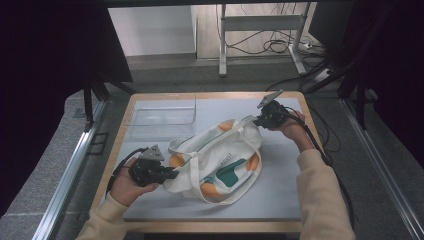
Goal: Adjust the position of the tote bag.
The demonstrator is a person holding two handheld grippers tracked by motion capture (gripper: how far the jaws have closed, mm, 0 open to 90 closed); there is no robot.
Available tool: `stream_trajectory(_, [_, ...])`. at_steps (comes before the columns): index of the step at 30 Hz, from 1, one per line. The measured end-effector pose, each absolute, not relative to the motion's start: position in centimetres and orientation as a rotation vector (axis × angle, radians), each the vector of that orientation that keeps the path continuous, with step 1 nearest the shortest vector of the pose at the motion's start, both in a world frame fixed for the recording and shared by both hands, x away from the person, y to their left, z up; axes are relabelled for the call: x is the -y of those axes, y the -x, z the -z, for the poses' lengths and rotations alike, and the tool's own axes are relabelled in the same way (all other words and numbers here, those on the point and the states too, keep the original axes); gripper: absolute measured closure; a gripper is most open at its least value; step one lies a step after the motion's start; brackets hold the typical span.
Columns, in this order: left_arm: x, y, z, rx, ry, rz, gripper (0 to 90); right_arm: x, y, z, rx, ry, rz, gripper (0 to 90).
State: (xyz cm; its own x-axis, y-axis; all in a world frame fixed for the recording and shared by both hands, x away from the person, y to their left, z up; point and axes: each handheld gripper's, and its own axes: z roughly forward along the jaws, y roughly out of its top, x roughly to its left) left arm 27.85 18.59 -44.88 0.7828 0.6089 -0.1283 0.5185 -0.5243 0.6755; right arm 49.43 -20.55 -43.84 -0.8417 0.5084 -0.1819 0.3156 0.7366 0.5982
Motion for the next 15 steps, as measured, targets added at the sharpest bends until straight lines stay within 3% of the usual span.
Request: stream_trajectory(15, [-18.49,-27.47,44.49,-0.817,-2.244,-0.174,83.6,21.05,-49.14,42.97,-2.618,-0.643,-0.824,79.8])
